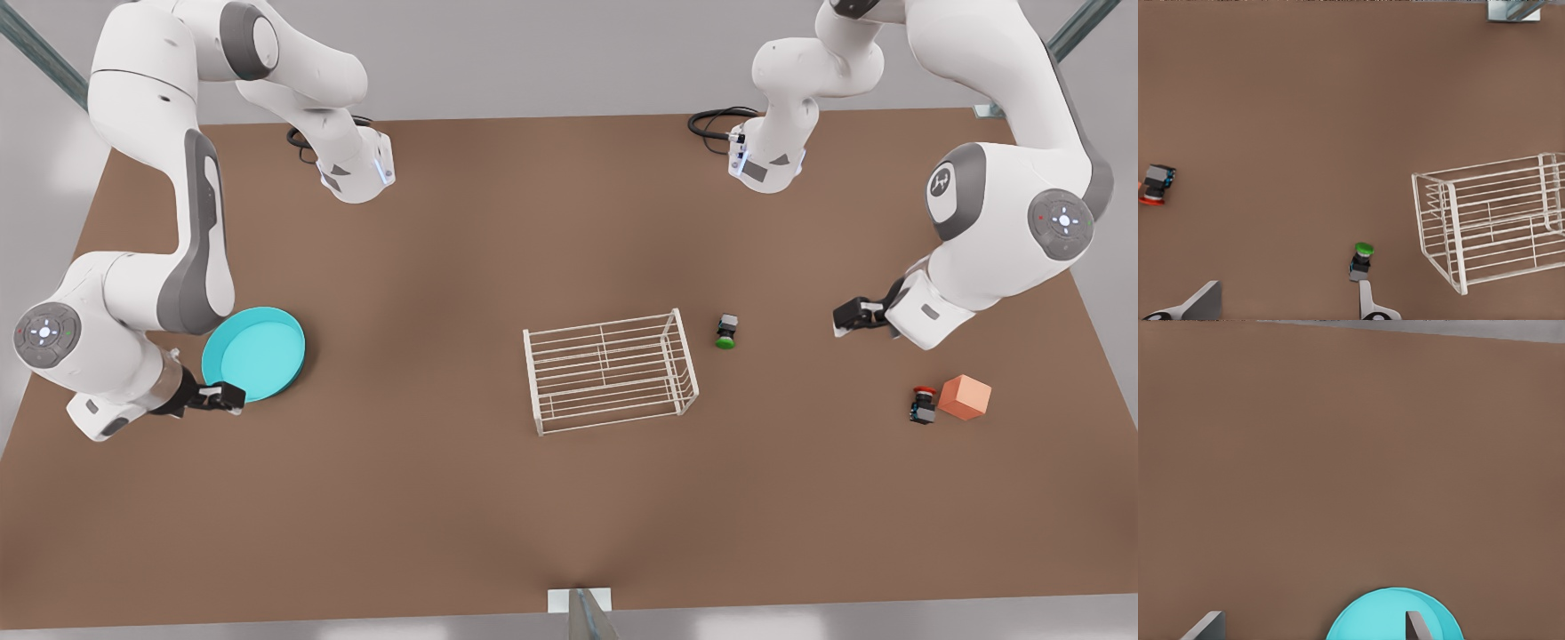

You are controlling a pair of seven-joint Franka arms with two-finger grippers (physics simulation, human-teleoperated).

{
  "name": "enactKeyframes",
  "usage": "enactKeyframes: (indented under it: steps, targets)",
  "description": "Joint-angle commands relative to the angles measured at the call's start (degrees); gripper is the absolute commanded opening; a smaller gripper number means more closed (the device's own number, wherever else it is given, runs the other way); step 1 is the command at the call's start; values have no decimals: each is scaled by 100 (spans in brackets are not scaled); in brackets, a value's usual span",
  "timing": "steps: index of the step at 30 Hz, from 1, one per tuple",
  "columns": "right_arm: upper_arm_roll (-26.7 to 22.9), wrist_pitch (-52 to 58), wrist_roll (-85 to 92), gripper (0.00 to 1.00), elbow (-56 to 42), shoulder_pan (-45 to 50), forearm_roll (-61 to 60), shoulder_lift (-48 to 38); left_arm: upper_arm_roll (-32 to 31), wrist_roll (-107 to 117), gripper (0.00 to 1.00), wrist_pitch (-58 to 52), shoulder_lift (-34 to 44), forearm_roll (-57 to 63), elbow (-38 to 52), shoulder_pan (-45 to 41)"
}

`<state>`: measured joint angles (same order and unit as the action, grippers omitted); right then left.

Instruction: Place the plate on the shelf with right arm and place the red button switch in the plate with left arm

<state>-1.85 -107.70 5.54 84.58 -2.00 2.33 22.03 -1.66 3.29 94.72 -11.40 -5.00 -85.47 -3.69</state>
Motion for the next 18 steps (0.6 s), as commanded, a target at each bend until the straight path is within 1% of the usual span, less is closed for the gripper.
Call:
enactKeyframes:
  steps: [1,3,4,6,7,8,9,11,12,13,14,15,16,18]
  targets:
    - [0,-155,211,100,-3,6,-5,-6,-1,-57,100,117,6,-1,-5,0]
    - [-8,-67,193,100,-3,-11,-22,21,8,-74,100,117,6,-27,4,27]
    - [-8,-59,176,100,-3,6,-13,29,8,-83,100,-165,6,-9,4,27]
    - [0,12,228,100,15,94,-57,179,8,-101,100,-340,6,-1,-5,35]
    - [0,433,228,100,23,129,-57,170,16,-101,100,-358,6,8,-5,44]
    - [0,478,193,100,76,129,-75,179,34,-101,100,-358,6,-1,-14,53]
    - [0,425,193,97,216,103,-84,258,43,-110,100,-367,6,-1,-14,62]
    - [-8,-427,158,97,1236,77,-58,-155,43,-101,100,-472,6,-1,-31,62]
    - [-52,-428,228,97,1263,59,-40,-164,43,-92,100,-472,6,-1,-31,62]
    - [-61,-489,553,97,1377,-187,-84,-155,43,-118,100,-481,6,-1,-31,62]
    - [-61,-822,580,97,1850,-222,-93,-409,43,-127,100,-499,6,-1,-31,62]
    - [-61,-1578,755,98,2650,-222,-93,-805,43,-127,100,-499,6,-1,-31,62]
    - [-61,-1790,896,98,3055,-266,-93,-1060,43,-127,100,-499,6,-1,-31,62]
    - [-61,-1869,1168,98,3337,-310,-101,-1227,34,-127,100,-499,6,-1,-31,53]
